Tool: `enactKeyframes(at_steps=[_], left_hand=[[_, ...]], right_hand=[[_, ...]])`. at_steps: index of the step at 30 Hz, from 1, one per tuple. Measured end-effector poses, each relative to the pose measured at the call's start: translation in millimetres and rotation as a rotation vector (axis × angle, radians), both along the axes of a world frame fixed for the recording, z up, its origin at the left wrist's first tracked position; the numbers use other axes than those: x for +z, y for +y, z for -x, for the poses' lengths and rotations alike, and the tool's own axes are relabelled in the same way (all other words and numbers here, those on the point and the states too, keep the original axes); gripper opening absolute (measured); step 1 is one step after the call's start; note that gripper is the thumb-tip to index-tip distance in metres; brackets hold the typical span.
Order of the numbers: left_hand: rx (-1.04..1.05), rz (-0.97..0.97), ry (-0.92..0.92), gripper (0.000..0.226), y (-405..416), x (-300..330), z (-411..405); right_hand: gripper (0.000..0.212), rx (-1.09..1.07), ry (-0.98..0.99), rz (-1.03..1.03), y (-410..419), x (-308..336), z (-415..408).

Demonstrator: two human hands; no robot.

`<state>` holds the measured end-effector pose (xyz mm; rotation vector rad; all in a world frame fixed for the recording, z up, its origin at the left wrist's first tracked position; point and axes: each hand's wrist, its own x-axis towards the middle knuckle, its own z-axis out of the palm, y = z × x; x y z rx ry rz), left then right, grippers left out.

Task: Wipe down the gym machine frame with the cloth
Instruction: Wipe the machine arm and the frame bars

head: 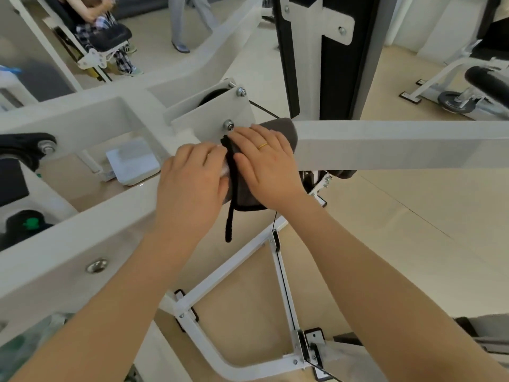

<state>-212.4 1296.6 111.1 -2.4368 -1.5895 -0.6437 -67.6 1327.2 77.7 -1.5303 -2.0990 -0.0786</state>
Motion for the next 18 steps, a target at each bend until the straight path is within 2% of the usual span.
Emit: enactKeyframes(at_steps=[3,7,10,15,18], left_hand=[[0.019,0.036,0.016,0.032,-11,-2,13],[0.029,0.022,0.031,0.035,-27,-4,31],[0.077,0.014,0.041,0.037,-36,-3,44],[0.125,0.023,0.017,0.041,-47,-2,56],[0.112,0.021,0.017,0.041,-50,-5,57]], right_hand=[[0.044,-0.135,0.028,-0.013,1,-10,-20],[0.048,-0.341,0.104,0.019,1,-16,-19],[0.049,-0.215,0.223,-0.009,-11,-9,17],[0.048,0.016,0.258,-0.109,-54,-13,90],[0.047,0.055,0.231,-0.130,-53,-18,84]])
